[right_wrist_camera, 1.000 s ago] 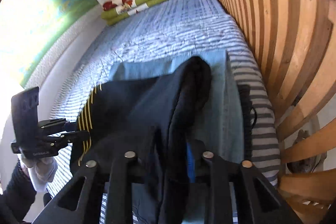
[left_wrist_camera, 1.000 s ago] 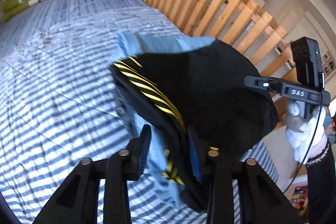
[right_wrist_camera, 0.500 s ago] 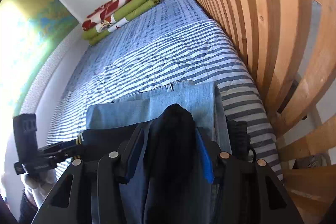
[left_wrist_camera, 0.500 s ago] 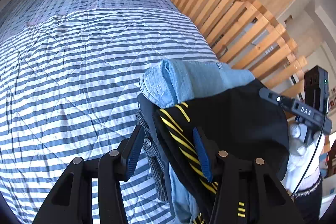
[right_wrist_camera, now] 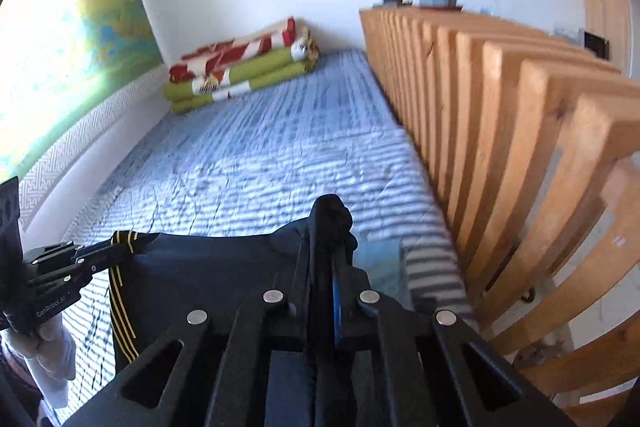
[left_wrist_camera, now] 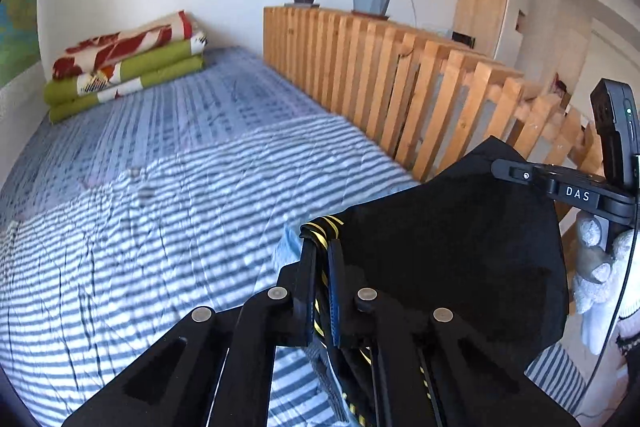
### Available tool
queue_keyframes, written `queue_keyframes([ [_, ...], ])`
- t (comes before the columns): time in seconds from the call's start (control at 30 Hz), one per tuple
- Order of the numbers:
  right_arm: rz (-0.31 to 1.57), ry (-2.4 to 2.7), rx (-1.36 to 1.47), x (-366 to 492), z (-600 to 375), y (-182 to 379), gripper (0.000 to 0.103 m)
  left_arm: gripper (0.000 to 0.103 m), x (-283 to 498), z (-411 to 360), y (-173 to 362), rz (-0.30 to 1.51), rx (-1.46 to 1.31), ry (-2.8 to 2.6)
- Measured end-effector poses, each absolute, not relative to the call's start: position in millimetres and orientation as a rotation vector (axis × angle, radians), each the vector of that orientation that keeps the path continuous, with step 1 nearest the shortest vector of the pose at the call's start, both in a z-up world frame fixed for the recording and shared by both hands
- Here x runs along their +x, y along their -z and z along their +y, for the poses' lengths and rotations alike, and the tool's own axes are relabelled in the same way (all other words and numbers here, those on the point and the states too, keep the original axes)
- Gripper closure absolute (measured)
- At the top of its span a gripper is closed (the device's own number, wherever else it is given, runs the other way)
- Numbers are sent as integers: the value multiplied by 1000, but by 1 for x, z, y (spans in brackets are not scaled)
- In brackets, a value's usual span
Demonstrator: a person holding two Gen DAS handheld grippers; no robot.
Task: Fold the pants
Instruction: 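Lift the folded black garment with both grippers and carry it to the clothes stack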
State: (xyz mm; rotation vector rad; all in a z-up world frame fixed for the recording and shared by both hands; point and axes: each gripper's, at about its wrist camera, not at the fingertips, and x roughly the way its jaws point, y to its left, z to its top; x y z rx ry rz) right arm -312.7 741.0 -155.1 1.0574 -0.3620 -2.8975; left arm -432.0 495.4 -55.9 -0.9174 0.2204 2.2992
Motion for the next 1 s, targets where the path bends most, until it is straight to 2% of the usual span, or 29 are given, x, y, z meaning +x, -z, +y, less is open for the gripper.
queue_keyframes([
  [0.1, -409, 2927, 1053, -320, 753, 158, 96, 98, -451, 508, 61, 200, -951, -2301],
  [0.2, -230, 2997, 1146, -341, 749, 178, 94, 98, -472, 529, 80, 233, -996, -2321],
  [0.3, -206, 2983, 1342, -357, 753, 196, 87, 93, -490, 545, 106, 286, -1127, -2285],
  [0.33, -205, 2999, 1358, -355, 758, 197, 82, 92, -492, 542, 106, 247, -1137, -2286],
  [0.4, -223, 3042, 1313, -342, 764, 188, 73, 83, -490, 528, 104, 198, -1102, -2306],
  [0.47, -190, 3088, 1292, -323, 765, 176, 72, 82, -487, 507, 102, 124, -1117, -2320],
  [0.53, -260, 3038, 1294, -297, 761, 168, 72, 82, -473, 484, 103, 15, -1162, -2235],
  [0.63, -395, 2965, 1311, -251, 758, 171, 68, 81, -439, 463, 111, -19, -1203, -2135],
  [0.67, -429, 2936, 1326, -237, 755, 175, 67, 77, -425, 460, 117, -26, -1227, -2089],
  [0.77, -482, 2886, 1376, -204, 750, 191, 66, 74, -387, 452, 128, 18, -1235, -2045],
  [0.83, -383, 2892, 1381, -187, 737, 198, 66, 74, -363, 451, 133, 64, -1229, -2031],
  [0.93, -497, 2767, 1382, -166, 725, 211, 66, 74, -331, 456, 133, 199, -1143, -2065],
  [1.0, -295, 2825, 1370, -159, 704, 216, 66, 74, -317, 464, 134, 298, -1103, -2079],
])
